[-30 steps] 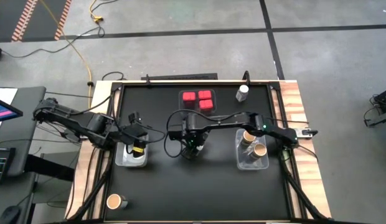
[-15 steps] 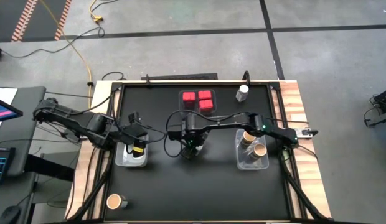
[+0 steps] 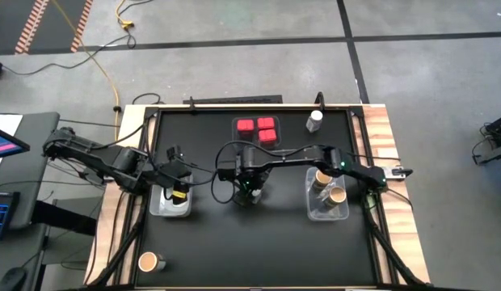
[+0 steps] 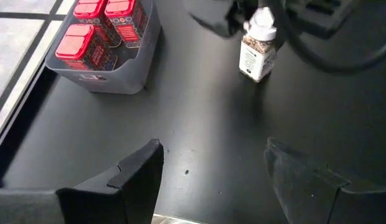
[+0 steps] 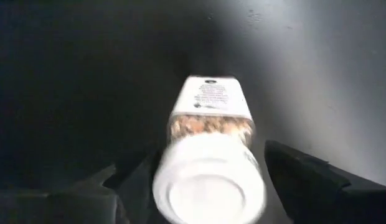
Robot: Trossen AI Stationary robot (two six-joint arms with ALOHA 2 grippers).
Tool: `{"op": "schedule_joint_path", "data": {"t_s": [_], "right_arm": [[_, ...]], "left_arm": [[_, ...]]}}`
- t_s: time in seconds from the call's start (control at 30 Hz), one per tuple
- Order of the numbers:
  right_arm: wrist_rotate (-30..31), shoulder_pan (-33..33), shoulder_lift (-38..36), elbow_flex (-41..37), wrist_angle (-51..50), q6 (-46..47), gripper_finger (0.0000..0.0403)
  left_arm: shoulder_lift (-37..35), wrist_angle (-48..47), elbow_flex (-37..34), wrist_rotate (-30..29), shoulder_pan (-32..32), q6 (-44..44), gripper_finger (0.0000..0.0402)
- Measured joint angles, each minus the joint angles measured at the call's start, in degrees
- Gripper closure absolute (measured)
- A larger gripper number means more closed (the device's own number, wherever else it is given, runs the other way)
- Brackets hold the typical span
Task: Sort spices by type
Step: Put the bottom white seasoning bottle into the white bin
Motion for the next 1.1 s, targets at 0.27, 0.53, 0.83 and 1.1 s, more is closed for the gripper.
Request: {"op": "schedule_joint_path", "data": {"t_s": [0.27,0.53,0.83,1.1], "right_arm": [[5.99,0.55,-7.72,0.00,-2.16,-1.30,0.0077],[22.05,8.49,-17.23,0.02,-3.08,-4.87,0.0077],[27.35,17.51,-25.15,-10.95,-1.83,-1.52,0.0087],[28.84,20.92,-45.48,-41.43,18.31,2.37,0.0087]], "left_arm": [[0.00,0.08,0.00,0.02,0.00,0.03,0.0134],[0.19,2.03,-0.02,2.38,0.19,1.19,0.0134],[8.93,15.89,0.01,10.91,3.26,6.91,0.0134],[20.90,16.68,9.38,15.81,7.91,10.34,0.0134]]}}
